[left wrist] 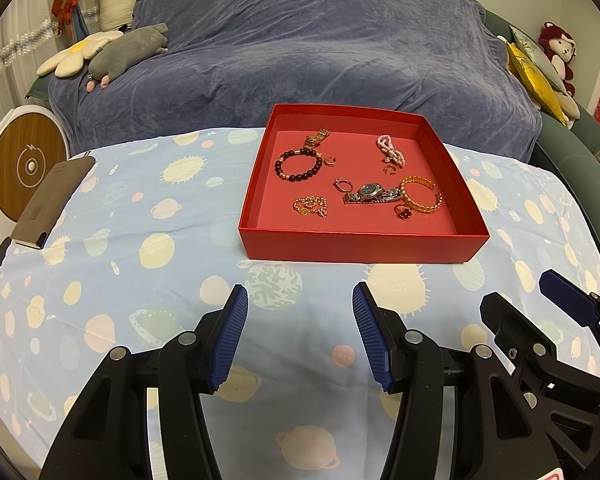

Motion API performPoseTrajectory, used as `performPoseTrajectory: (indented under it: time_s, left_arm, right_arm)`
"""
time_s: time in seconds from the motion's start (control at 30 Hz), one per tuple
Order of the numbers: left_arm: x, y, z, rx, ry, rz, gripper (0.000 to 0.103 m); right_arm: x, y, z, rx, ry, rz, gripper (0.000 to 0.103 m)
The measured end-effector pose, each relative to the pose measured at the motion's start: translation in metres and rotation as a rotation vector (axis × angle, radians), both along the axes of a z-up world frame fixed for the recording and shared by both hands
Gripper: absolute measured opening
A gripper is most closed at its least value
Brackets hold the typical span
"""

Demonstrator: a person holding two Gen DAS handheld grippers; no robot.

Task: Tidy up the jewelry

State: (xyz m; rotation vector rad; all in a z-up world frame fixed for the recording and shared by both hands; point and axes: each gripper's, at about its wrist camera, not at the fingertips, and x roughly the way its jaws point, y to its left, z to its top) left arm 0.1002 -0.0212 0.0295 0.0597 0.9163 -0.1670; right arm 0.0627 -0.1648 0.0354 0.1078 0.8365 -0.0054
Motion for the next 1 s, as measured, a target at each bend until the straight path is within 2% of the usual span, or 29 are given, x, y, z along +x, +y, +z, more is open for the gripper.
performPoseTrajectory:
  time_s: [1.0]
  left_arm:
    - [-0.0020, 0.0026, 0.0029, 0.032, -0.028, 0.013, 0.053]
  right_arm:
    - [-0.0001, -0.0003, 0.0000, 0.002, -0.003, 0.000, 0.064]
